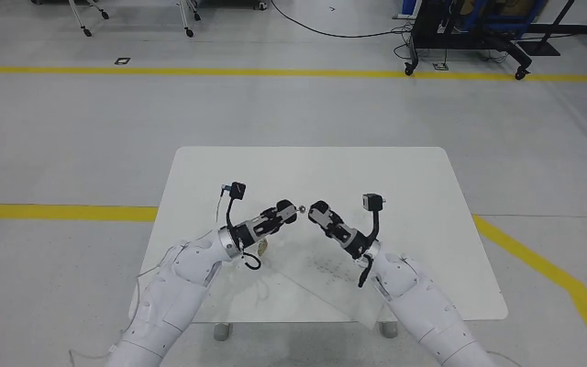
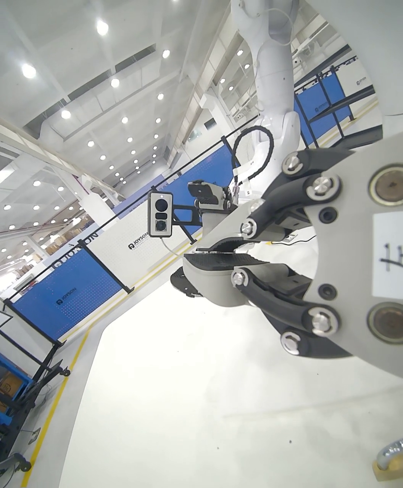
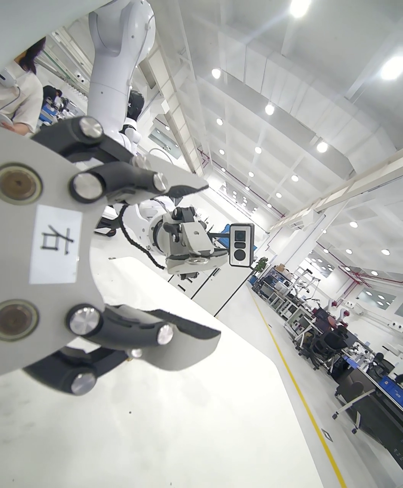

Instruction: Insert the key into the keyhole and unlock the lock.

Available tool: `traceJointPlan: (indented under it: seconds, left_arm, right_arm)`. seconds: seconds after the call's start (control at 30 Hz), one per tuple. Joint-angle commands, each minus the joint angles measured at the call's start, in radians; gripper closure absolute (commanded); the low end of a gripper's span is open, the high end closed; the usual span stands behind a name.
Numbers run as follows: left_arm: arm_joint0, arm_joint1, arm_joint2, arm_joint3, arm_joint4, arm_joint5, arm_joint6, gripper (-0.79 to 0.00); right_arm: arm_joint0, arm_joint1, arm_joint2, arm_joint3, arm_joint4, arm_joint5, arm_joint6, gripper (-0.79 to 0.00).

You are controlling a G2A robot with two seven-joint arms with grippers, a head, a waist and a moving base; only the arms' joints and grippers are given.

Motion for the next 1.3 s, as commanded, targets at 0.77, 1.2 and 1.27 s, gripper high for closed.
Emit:
traceJointPlan:
  seconds: [0.77,1.2,1.27]
  left_arm:
    - [-0.039,0.016,0.023,0.037,-0.344,0.117,-0.470,0.000]
    - [-0.064,0.016,0.054,0.067,-0.338,0.120,-0.511,0.000]
    - [-0.065,0.016,0.056,0.068,-0.338,0.119,-0.508,0.000]
  right_arm:
    - [0.024,0.057,0.083,-0.024,0.245,0.150,0.589,-0.634]
    - [0.042,0.066,0.071,-0.008,0.316,0.182,0.697,-0.169]
    - [0.045,0.066,0.067,-0.003,0.320,0.184,0.695,-0.160]
